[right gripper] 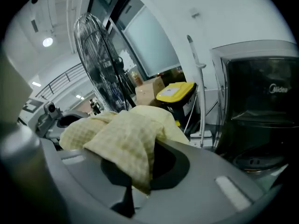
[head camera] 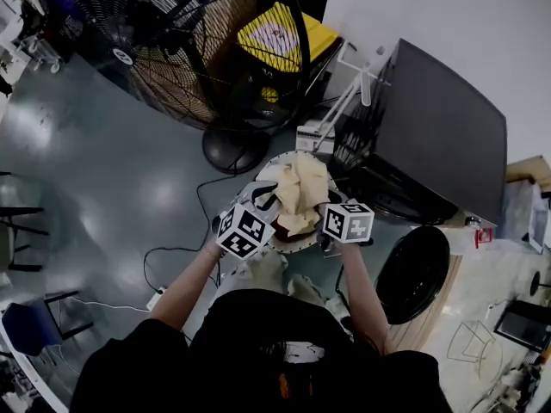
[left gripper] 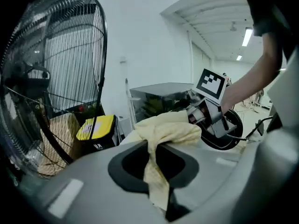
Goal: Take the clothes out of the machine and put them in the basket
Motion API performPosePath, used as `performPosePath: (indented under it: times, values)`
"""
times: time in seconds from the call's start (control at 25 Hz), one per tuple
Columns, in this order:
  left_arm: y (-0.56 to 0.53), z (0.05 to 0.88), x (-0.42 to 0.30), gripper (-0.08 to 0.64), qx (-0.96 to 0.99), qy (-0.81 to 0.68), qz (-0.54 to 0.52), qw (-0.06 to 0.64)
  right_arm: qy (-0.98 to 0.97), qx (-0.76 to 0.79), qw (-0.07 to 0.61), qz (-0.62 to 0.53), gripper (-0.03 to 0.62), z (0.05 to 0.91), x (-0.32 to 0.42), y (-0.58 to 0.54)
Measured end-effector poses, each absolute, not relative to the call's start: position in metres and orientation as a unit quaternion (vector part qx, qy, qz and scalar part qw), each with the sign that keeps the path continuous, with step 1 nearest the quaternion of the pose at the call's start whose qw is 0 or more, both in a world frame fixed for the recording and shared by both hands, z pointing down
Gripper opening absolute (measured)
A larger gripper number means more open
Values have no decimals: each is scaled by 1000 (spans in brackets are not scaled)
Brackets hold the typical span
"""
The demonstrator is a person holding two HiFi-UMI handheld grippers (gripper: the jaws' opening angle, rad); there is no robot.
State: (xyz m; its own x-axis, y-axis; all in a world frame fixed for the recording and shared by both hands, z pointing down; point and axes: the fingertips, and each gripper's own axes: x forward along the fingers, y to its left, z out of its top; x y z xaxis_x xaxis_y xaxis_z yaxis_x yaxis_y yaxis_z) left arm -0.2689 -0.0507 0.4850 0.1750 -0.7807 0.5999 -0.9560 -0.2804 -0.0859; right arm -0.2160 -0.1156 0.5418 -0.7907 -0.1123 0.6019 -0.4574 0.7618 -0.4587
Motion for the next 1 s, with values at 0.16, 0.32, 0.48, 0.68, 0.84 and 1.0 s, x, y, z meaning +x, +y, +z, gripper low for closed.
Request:
performPosePath:
  times: [0.16, 0.32, 0.48, 0.68, 0.84, 1.0]
  values:
    - [-62, 523, -270, 38, 751, -562, 293, 184, -884, 170, 334, 281, 44, 582, -213, -123]
    - [-70, 554, -273, 40, 747, -554, 296, 216, -861, 167, 398, 268, 133, 625, -208, -124]
    - [-73, 578, -275, 40, 744, -548, 294, 244, -841, 155, 458, 244, 186, 656, -190, -113]
    - [-75, 618, -266, 43, 742, -519, 325, 274, -829, 173, 450, 281, 221, 669, -167, -98]
    - [-72, 646, -243, 208, 755, -476, 324, 313, -830, 186, 437, 292, 221, 667, -155, -90]
    - [-81, 645, -229, 275, 770, -467, 292, 322, -837, 206, 408, 303, 218, 656, -150, -93]
